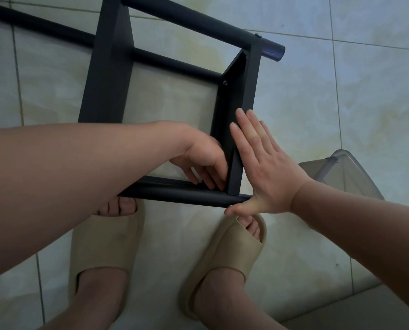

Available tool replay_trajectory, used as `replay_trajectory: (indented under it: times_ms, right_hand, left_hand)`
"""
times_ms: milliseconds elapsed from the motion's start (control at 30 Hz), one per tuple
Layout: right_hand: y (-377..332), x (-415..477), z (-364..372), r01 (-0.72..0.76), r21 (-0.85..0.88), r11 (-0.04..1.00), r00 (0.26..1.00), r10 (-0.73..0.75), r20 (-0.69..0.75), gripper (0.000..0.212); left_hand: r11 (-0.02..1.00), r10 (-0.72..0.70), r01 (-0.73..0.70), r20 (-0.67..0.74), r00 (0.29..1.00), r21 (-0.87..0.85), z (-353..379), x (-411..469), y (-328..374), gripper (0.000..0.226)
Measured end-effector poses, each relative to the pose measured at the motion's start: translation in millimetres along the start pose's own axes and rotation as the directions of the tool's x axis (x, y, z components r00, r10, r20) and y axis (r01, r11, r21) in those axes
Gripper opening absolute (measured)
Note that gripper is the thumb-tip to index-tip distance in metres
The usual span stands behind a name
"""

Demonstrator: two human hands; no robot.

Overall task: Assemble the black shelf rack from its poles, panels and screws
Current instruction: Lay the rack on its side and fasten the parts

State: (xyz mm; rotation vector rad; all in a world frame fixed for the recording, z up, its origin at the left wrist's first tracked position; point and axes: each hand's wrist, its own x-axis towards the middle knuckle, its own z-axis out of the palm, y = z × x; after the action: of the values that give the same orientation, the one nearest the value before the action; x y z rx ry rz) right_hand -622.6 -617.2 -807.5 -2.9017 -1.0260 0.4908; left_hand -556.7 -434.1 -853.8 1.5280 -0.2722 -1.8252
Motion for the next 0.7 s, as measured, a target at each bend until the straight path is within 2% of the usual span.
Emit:
replay_trajectory:
  times_ms: [233,367,500,700]
  right_hand:
    - [0.5,0.1,1.5,0.005,0.003,1.0,1.0,-0.005,-0.007,0.14]
    - [0.7,0.3,1.7,0.008,-0.002,1.0,1.0,-0.008,-0.014,0.139]
    - [1.0,0.2,1.8,0.009,-0.003,1.0,1.0,-0.009,-0.011,0.139]
    - [1.1,0.3,2.6,0.008,0.006,1.0,1.0,-0.008,-0.013,0.139]
  left_hand:
    - [1.0,-0.004,0.004,-0.013,1.0,-0.007,2.1,3.7,-0.4,0.01]
    - [1.0,0.019,-0.019,-0.004,1.0,-0.007,-1.4,-0.4,2.0,0.014]
    - [0.999,-0.019,0.02,-0.017,1.0,0.05,-1.5,-1.6,2.5,0.022]
    - [0.999,-0.015,0.014,0.007,1.0,0.029,1.1,-0.1,0.2,0.014]
